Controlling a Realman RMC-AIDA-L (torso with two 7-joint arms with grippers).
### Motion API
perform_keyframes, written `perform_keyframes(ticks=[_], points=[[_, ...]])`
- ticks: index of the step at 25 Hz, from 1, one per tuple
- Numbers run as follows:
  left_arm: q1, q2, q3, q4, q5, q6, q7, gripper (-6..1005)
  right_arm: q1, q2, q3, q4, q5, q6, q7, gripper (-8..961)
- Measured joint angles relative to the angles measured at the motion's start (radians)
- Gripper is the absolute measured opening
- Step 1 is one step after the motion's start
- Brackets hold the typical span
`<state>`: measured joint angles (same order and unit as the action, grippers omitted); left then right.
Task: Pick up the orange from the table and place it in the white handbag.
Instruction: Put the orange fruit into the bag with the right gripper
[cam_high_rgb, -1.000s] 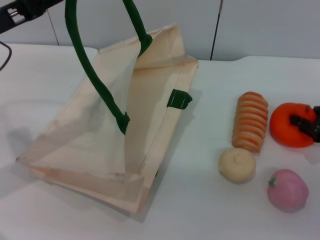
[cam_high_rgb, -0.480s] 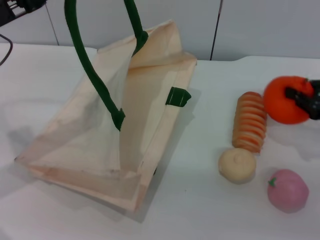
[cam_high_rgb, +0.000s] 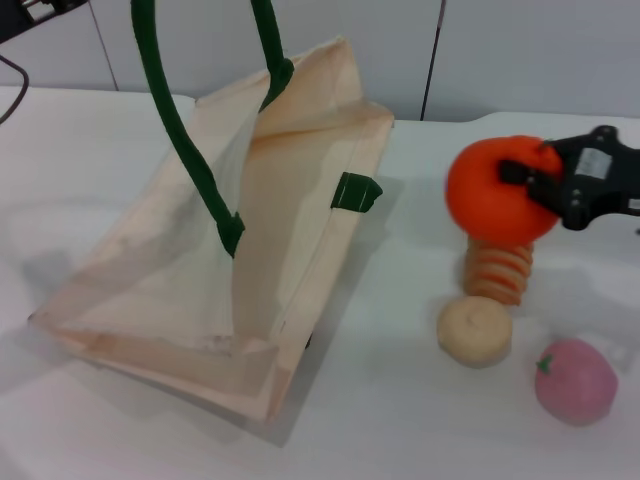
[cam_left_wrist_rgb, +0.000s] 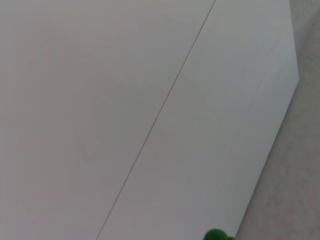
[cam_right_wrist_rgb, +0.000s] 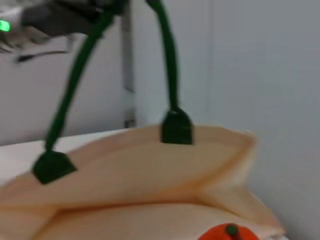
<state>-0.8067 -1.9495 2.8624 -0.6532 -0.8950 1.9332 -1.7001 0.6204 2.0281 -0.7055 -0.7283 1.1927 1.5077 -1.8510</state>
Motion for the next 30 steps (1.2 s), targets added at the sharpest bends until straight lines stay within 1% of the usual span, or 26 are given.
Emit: perform_keyframes(ticks=[5, 9, 12, 16, 24, 30], points=[[-0.007, 0.000, 0.000, 0.000, -0.007, 0.001, -0.002, 115, 0.049, 0.003, -0.060, 0.037, 0.003, 0.019, 0.000, 78], [-0.010, 0.000, 0.000, 0.001, -0.007, 0.001, -0.003, 115, 0.103, 0.005, -0.114, 0.080, 0.008, 0.020, -0.001, 65], [-0.014, 0.000, 0.000, 0.001, -0.007, 0.001, -0.005, 115, 0.134, 0.006, -0.168, 0.110, 0.045, 0.018, -0.010, 66], [-0.019, 0.000, 0.000, 0.001, -0.007, 0.001, -0.010, 114, 0.154, 0.006, -0.254, 0.124, 0.114, 0.007, -0.014, 64], [-0.026, 0.000, 0.000, 0.001, -0.007, 0.001, -0.010, 113, 0.204, 0.007, -0.384, 0.171, 0.200, -0.094, -0.022, 59], [-0.036, -0.001, 0.000, 0.004, -0.002, 0.001, -0.010, 113, 0.240, 0.007, -0.440, 0.201, 0.234, -0.148, -0.024, 59]])
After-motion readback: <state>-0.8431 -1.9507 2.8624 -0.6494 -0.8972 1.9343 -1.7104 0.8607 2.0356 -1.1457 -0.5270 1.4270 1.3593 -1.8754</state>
